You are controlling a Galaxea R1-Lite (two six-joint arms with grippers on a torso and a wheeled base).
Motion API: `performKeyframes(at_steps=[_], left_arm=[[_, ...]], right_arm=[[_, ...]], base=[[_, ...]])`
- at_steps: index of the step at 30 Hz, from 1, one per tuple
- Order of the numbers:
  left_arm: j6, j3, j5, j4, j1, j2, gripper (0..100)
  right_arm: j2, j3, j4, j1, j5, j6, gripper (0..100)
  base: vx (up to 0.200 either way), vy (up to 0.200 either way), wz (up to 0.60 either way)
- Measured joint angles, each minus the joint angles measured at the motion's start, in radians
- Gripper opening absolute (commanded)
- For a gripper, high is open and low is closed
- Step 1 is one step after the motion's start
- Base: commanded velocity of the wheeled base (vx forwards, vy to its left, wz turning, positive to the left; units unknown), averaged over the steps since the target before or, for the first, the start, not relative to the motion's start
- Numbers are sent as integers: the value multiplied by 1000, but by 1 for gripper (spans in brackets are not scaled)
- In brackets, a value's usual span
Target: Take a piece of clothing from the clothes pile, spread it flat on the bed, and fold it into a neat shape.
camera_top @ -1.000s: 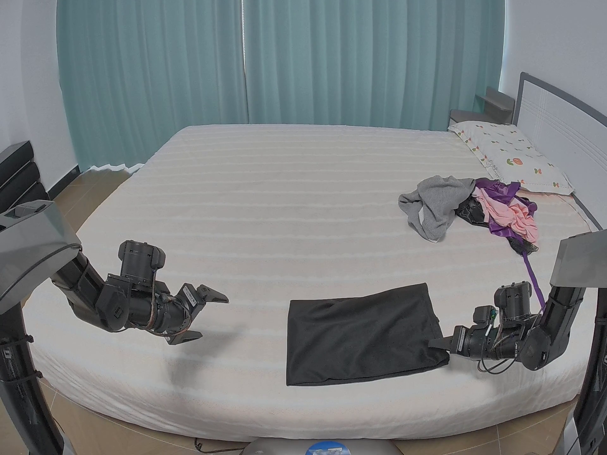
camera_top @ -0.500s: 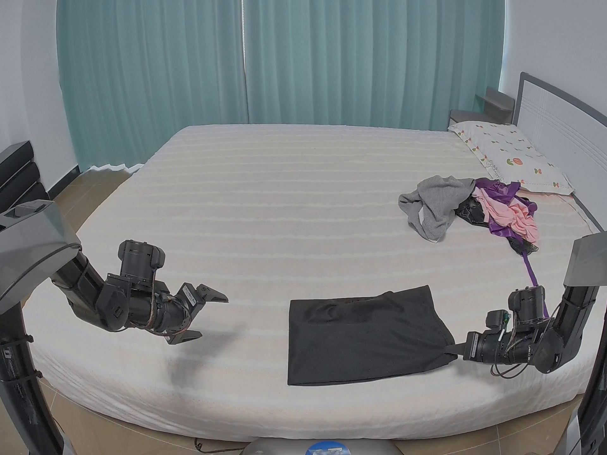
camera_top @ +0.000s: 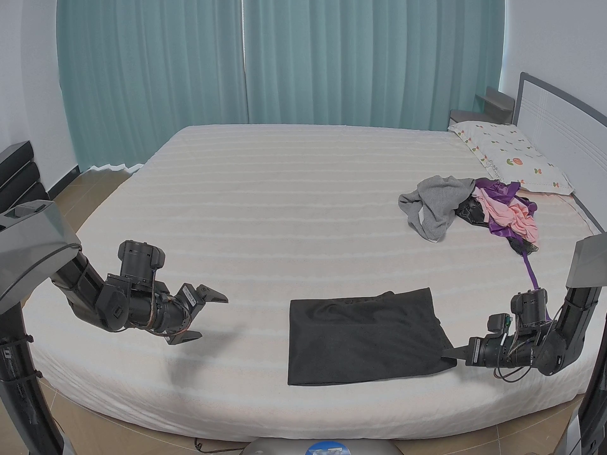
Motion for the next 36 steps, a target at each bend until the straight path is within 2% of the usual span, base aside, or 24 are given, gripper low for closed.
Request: performKeyframes(at_steps=[7, 14, 24, 30, 31, 36], left_arm=[[0, 0, 0, 0, 0, 0, 100], [0, 1, 0, 0, 1, 0, 100], [1, 4, 0, -2, 0, -1, 100], [3, 5, 0, -3, -1, -1, 100], [3, 5, 0, -3, -1, -1, 100], [3, 5, 0, -3, -1, -1, 100]], right_arm=[[7, -75, -1, -2, 1, 18, 100], [60, -283, 4, 14, -25, 162, 100], [190, -638, 191, 54, -70, 247, 100], [247, -713, 221, 60, -79, 257, 100], [253, -715, 221, 60, -79, 258, 0], [267, -723, 219, 56, -97, 259, 0]], base=[[0, 0, 0], [0, 0, 0], [0, 0, 0], [0, 0, 0], [0, 0, 0], [0, 0, 0]])
